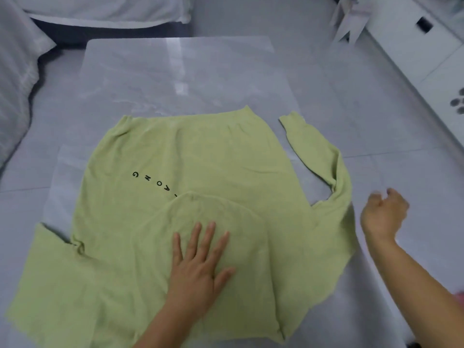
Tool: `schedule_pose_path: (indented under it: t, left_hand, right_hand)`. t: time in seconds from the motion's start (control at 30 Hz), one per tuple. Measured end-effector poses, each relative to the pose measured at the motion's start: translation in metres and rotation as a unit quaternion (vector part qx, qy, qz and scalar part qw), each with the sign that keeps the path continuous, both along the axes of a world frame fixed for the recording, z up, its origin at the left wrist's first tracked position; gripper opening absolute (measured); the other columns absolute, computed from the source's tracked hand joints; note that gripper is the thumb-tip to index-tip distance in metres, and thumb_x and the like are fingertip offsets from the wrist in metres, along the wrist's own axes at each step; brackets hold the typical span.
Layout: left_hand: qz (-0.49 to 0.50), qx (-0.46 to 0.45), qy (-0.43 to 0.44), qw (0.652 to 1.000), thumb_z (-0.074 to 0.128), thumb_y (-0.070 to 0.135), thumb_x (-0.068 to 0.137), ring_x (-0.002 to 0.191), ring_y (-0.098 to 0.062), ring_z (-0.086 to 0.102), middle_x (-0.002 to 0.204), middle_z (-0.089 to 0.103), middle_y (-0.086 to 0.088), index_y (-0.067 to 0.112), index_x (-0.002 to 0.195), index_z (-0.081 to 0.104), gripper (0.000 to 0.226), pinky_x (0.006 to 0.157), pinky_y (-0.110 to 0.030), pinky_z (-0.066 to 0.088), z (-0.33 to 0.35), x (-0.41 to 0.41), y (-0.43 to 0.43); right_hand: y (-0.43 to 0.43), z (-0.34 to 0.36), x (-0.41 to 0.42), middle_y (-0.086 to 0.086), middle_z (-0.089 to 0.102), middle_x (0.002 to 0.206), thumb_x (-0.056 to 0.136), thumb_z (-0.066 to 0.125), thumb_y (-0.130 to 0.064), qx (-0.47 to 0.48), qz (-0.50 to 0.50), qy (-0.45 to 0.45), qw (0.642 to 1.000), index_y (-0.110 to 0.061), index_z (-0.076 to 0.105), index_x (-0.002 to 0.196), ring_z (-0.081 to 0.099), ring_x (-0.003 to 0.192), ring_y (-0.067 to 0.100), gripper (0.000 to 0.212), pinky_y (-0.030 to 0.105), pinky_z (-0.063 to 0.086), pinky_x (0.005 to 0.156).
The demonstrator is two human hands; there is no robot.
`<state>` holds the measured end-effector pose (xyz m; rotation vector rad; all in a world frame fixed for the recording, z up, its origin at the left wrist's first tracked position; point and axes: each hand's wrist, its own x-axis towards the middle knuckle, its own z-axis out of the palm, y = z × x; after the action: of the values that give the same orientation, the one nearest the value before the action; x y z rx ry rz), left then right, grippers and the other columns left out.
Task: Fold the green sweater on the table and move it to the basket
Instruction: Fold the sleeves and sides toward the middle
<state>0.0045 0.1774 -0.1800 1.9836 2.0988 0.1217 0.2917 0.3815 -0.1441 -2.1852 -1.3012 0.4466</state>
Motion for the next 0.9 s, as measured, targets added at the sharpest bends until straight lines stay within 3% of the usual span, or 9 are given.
schedule_pose_path:
  t: [0.1,0.2,0.3,0.4,0.5,0.57,0.7,0.8,0.9]
  left_hand:
    - [0.044,-0.012,0.028,0.999,0.01,0.065,0.09,0.136,-0.027,0.024,0.145,0.041,-0.007,0.029,0.137,0.037,0.065,0.107,-0.06,0.012,-0.006,0.008,0.006]
    - [0.026,0.037,-0.022,0.999,0.015,0.061,0.091,0.137,-0.026,0.024,0.146,0.039,-0.007,0.026,0.139,0.035,0.063,0.108,-0.057,0.011,0.014,0.036,0.02]
    - [-0.066,0.04,-0.033,0.996,0.018,0.057,0.093,0.139,-0.023,0.023,0.148,0.036,-0.006,0.026,0.14,0.034,0.059,0.106,-0.057,0.015,0.015,0.082,0.037]
    - [-0.065,-0.013,0.003,0.998,0.015,0.062,0.091,0.139,-0.023,0.022,0.146,0.04,-0.008,0.026,0.137,0.041,0.063,0.107,-0.055,0.012,-0.007,0.096,0.046]
    - [-0.065,-0.037,0.015,0.997,0.016,0.064,0.089,0.138,-0.024,0.024,0.146,0.039,-0.008,0.027,0.137,0.042,0.066,0.107,-0.056,0.014,-0.014,0.096,0.045]
    - [-0.068,-0.041,0.024,0.997,0.011,0.065,0.089,0.138,-0.024,0.024,0.145,0.041,-0.009,0.027,0.136,0.043,0.068,0.107,-0.056,0.015,-0.013,0.095,0.047]
    - [-0.065,-0.039,0.026,0.997,0.011,0.065,0.089,0.142,-0.022,0.012,0.145,0.041,-0.009,0.026,0.136,0.043,0.068,0.108,-0.055,0.013,-0.013,0.095,0.047]
    - [-0.047,-0.036,0.011,0.998,0.01,0.063,0.091,0.145,-0.019,0.001,0.143,0.044,-0.008,0.026,0.133,0.044,0.066,0.108,-0.054,0.013,-0.012,0.097,0.049]
    - [-0.023,-0.021,-0.012,0.999,0.01,0.062,0.092,0.139,-0.022,0.021,0.137,0.052,-0.008,0.024,0.132,0.042,0.064,0.108,-0.052,0.011,-0.001,0.105,0.054]
  right_hand:
    - [0.014,-0.005,0.022,0.035,0.049,0.127,0.096,0.04,-0.026,-0.156,-0.043,0.155,0.975,0.01,0.055,0.106,0.052,0.103,0.039,0.04,0.043,0.039,0.089]
    - [0.02,-0.007,0.011,0.023,0.047,0.135,0.095,0.042,-0.039,-0.208,-0.025,0.225,0.952,0.01,0.049,0.124,0.046,0.121,0.037,0.058,0.046,0.036,0.1]
    - [0.028,-0.01,-0.002,0.021,0.055,0.126,0.09,0.051,-0.042,-0.197,-0.016,0.255,0.946,0.009,0.055,0.117,0.051,0.114,0.038,0.058,0.046,0.042,0.097]
    - [0.032,-0.007,-0.007,0.018,0.062,0.093,0.087,0.06,-0.024,-0.114,-0.018,0.315,0.942,0.005,0.059,0.091,0.058,0.085,0.032,0.029,0.039,0.047,0.075]
    - [0.035,0.005,0.01,0.008,0.062,0.092,0.086,0.056,-0.012,-0.085,-0.082,0.544,0.831,-0.005,0.06,0.093,0.06,0.08,0.022,0.011,0.033,0.051,0.074]
    - [0.036,0.013,0.026,0.003,0.061,0.08,0.084,0.054,-0.011,-0.081,-0.072,0.652,0.75,-0.012,0.056,0.078,0.064,0.072,0.018,0.006,0.029,0.055,0.067]
    - [0.027,0.013,0.032,-0.001,0.058,0.055,0.038,0.08,-0.016,-0.099,-0.051,0.743,0.66,-0.013,0.058,0.06,0.061,0.051,0.016,0.032,0.023,0.052,0.063]
    - [0.022,0.011,0.014,0.008,0.066,0.052,0.071,0.052,-0.005,-0.151,-0.105,0.71,0.679,-0.007,0.058,0.071,0.065,0.046,0.02,0.006,0.028,0.053,0.044]
    - [0.028,0.004,0.012,0.013,0.067,0.053,0.09,0.04,-0.007,-0.167,-0.131,0.69,0.692,-0.003,0.058,0.073,0.066,0.046,0.022,0.026,0.031,0.054,0.049]
